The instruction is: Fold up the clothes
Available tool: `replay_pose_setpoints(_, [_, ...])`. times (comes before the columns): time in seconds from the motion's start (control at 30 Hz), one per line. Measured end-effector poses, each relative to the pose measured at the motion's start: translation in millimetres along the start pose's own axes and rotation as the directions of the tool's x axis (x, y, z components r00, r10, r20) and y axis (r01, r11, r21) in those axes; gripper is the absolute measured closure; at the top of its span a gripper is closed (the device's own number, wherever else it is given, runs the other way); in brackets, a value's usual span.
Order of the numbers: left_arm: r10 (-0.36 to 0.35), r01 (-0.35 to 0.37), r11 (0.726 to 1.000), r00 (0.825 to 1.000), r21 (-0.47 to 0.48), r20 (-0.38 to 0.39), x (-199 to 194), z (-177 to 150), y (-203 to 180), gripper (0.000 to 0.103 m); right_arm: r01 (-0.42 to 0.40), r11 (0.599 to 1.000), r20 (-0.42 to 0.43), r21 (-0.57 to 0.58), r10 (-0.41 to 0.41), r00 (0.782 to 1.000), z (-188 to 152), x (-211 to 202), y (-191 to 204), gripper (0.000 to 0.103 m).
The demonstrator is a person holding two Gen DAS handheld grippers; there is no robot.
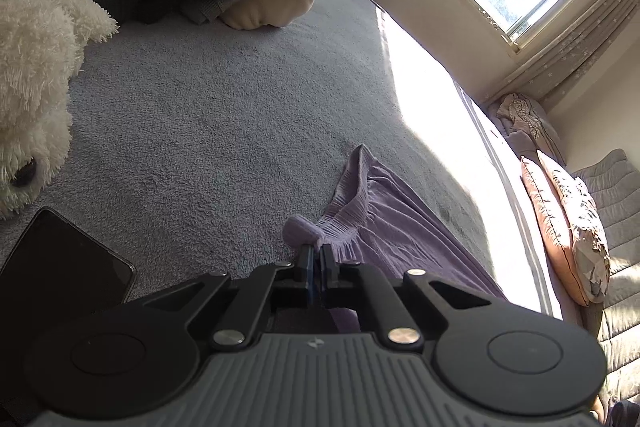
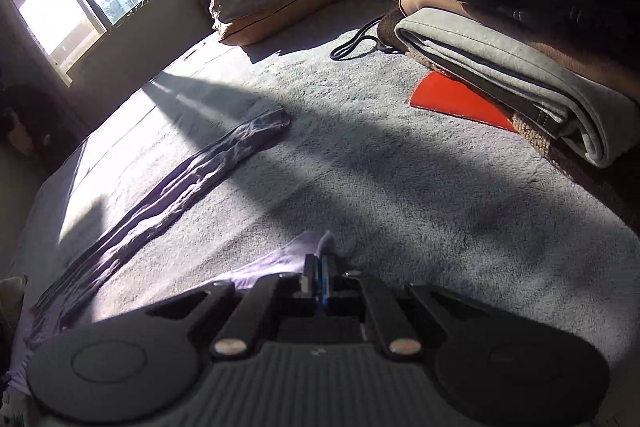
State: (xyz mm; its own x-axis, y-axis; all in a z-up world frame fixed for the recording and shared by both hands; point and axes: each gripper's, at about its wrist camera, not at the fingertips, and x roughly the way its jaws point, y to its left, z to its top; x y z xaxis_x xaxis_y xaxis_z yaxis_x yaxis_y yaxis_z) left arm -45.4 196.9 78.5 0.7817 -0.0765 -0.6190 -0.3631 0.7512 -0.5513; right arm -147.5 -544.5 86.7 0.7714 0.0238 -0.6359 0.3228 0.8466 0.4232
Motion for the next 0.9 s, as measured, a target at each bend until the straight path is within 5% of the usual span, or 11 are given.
replay_pose_setpoints(0.13, [-0.013,0.013,1.0,1.0,0.0,0.006,-4,1,-1,0.101,-0.035,0.999,0.11,0.01,0.034,0.993,12,-15,0,0.102])
replay_pose_setpoints(0.53, [-0.044,0.047,0.998,0.996,-0.031,0.077,-3,13,-22,0.101,-0.042,0.998,0.196,0.039,0.034,0.98,31,-11,26,0.102])
replay_pose_setpoints(0.9, [0.057,-0.058,0.998,0.99,0.007,0.129,44,52,-76,0.101,0.025,0.997,0.198,0.075,-0.039,0.979,96,61,73,0.102])
